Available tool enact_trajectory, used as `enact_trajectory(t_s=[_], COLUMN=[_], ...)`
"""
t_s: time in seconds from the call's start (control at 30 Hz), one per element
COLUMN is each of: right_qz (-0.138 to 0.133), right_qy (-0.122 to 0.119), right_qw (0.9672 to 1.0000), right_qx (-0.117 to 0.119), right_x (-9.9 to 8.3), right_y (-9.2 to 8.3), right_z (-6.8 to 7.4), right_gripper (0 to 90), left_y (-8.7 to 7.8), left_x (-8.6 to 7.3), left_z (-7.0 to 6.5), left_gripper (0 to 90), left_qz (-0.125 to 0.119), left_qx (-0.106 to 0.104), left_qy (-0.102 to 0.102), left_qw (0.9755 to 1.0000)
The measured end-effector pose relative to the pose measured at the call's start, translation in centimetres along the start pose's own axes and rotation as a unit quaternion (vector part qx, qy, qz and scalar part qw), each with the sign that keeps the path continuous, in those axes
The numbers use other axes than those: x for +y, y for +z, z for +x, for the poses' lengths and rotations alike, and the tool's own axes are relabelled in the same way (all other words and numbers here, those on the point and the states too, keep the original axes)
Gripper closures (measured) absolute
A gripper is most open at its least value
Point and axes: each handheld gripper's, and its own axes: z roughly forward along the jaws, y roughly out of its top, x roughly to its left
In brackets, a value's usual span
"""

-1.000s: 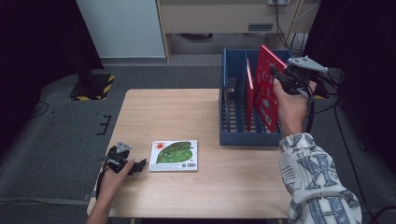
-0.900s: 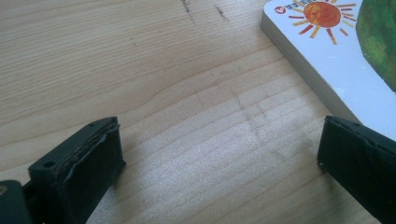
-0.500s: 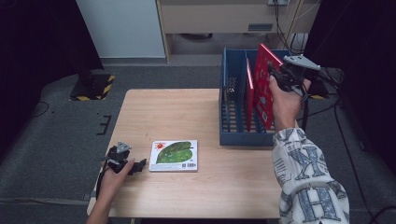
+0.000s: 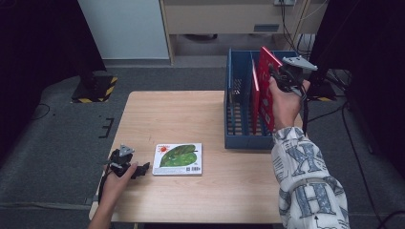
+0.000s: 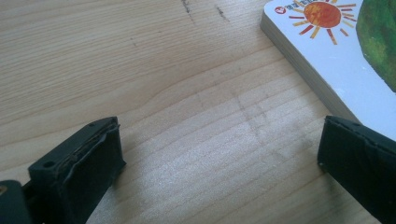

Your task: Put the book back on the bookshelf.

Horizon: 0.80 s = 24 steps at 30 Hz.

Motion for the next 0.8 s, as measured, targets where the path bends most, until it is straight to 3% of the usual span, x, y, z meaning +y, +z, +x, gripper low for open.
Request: enact_trajectory(t_s=[0.37,0.8], right_qz=[0.008,0.014], right_qy=[-0.005,0.003], right_qw=[1.0,0.9998], right_qx=[-0.002,-0.011], right_x=[-1.2,-2.4], right_y=[1.8,2.7], right_z=[0.2,0.1], right_gripper=[79.3,79.2], left_y=[0.0,0.1], left_x=[0.0,0.0], left_z=[0.0,0.0], left_gripper=[0.0,0.0], left_qz=[0.0,-0.001], left_qx=[0.001,0.001], left_qy=[-0.003,-0.004], left_qw=[1.0,1.0])
